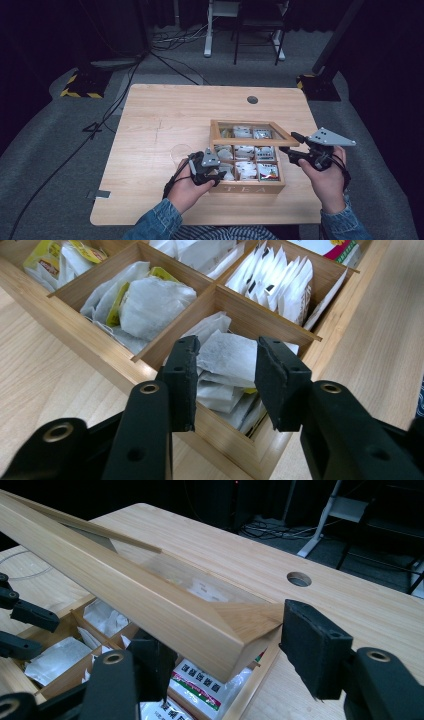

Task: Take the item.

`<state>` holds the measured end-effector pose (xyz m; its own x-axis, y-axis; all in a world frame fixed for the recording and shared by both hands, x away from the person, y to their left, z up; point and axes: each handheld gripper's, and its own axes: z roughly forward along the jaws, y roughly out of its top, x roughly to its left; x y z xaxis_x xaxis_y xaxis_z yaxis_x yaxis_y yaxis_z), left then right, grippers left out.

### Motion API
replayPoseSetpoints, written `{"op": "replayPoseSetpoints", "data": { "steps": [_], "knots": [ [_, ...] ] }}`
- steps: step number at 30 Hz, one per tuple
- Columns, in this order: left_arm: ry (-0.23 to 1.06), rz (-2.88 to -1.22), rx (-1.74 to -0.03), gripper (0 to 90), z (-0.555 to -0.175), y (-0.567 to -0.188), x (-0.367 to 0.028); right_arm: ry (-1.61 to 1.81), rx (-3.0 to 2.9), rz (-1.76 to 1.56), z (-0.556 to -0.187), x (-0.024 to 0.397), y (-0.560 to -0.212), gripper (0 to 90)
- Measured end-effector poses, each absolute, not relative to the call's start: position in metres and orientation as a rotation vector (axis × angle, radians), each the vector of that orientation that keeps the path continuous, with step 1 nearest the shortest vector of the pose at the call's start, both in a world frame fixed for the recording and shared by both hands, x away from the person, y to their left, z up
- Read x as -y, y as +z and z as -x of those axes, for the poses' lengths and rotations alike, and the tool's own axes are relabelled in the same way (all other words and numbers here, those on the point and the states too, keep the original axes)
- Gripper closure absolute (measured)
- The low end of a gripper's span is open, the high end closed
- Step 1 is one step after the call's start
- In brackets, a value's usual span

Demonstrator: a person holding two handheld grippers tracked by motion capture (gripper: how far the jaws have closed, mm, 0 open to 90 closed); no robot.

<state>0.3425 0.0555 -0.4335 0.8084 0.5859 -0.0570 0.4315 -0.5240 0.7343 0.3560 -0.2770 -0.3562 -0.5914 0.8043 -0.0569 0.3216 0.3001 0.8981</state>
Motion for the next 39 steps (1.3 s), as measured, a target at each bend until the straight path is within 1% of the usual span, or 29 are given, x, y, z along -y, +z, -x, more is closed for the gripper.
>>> {"op": "replayPoseSetpoints", "data": {
  "steps": [3,6,12,20,27,31,33,35,39],
  "knots": [
    [0.235,-2.203,-0.746,60.0,-0.343,-0.434,-0.053,1.252,-2.065,-0.998,-0.356,0.277,-0.356,40.8],
    [0.208,-2.191,-0.748,54.4,-0.343,-0.435,-0.049,1.251,-2.064,-0.997,-0.356,0.277,-0.356,40.8],
    [0.196,-2.206,-0.771,48.6,-0.352,-0.440,-0.041,1.245,-2.065,-0.996,-0.356,0.277,-0.356,40.8],
    [0.174,-2.242,-0.790,49.6,-0.358,-0.443,-0.035,1.244,-2.068,-0.992,-0.356,0.277,-0.356,40.8],
    [0.160,-2.266,-0.800,55.6,-0.361,-0.448,-0.031,1.243,-2.065,-0.991,-0.355,0.276,-0.356,40.7],
    [0.192,-2.307,-0.780,59.9,-0.359,-0.447,-0.031,1.244,-2.064,-0.991,-0.355,0.276,-0.356,40.7],
    [0.223,-2.335,-0.766,63.8,-0.358,-0.446,-0.029,1.244,-2.063,-0.991,-0.355,0.276,-0.356,40.7],
    [0.250,-2.352,-0.755,70.2,-0.357,-0.446,-0.028,1.242,-2.063,-0.989,-0.355,0.276,-0.356,40.7],
    [0.229,-2.346,-0.750,81.1,-0.358,-0.446,-0.031,1.243,-2.062,-0.987,-0.355,0.276,-0.356,40.7]
  ]
}}
